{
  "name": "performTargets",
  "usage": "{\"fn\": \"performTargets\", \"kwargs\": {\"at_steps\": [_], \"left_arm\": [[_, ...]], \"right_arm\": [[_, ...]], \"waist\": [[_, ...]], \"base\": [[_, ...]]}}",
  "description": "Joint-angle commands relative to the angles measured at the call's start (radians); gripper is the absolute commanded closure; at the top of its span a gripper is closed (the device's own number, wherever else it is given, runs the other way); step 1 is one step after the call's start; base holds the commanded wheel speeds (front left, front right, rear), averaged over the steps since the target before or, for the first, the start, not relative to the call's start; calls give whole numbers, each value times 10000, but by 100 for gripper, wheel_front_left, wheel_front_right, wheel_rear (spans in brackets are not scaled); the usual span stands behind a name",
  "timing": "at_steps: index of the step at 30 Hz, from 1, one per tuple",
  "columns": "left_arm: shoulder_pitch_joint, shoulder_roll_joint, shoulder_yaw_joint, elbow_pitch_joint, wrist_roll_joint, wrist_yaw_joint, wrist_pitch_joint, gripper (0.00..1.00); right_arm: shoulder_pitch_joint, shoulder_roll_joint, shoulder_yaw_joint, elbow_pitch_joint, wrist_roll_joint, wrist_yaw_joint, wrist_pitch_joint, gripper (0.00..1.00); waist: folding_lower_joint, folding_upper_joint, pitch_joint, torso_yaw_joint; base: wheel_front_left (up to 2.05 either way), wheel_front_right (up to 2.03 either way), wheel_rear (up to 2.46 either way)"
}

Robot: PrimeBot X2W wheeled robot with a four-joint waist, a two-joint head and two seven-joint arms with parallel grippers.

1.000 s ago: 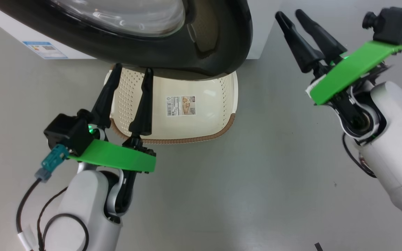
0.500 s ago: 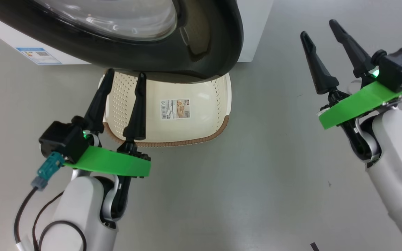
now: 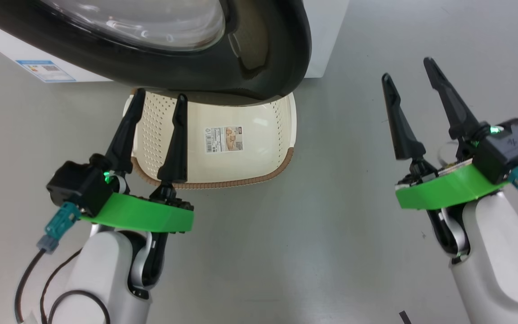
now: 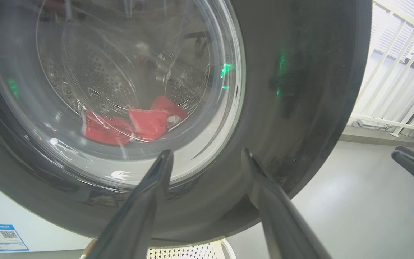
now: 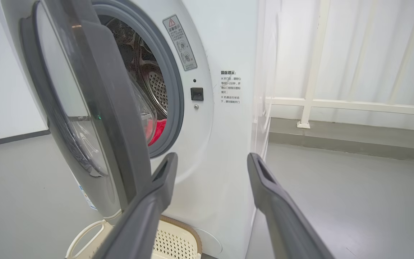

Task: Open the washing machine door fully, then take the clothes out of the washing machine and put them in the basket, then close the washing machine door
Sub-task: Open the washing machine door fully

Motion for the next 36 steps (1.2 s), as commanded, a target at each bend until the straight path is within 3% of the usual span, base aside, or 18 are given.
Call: {"fn": "performTargets", "kwargs": {"at_steps": [1, 29, 30, 31, 33, 36], "left_arm": [[190, 250, 241, -300, -69, -30, -120, 0], [477, 250, 167, -506, -80, 112, -120, 0], [474, 250, 165, -495, -75, 121, -120, 0], [470, 250, 167, -490, -70, 132, -120, 0], [459, 250, 161, -485, -70, 149, -120, 0], [428, 250, 141, -475, -61, 158, -120, 0]], "right_arm": [[279, 121, 148, -323, -172, 35, -61, 0], [967, 524, -9, -925, -224, 35, -62, 0], [948, 525, 35, -878, -80, 35, -62, 20], [914, 526, 87, -819, 73, 35, -62, 59], [812, 528, 195, -705, 500, 35, -62, 100], [545, 529, 343, -573, 1270, 35, -62, 100]], "waist": [[0, 0, -1, 11], [0, 0, 28, 95], [0, 0, 29, 101], [0, 0, 37, 103], [0, 0, 50, 124], [0, 0, 75, 159]], "base": [[0, 0, 0], [0, 0, 0], [0, 0, 0], [0, 0, 0], [0, 0, 0], [0, 0, 0]]}}
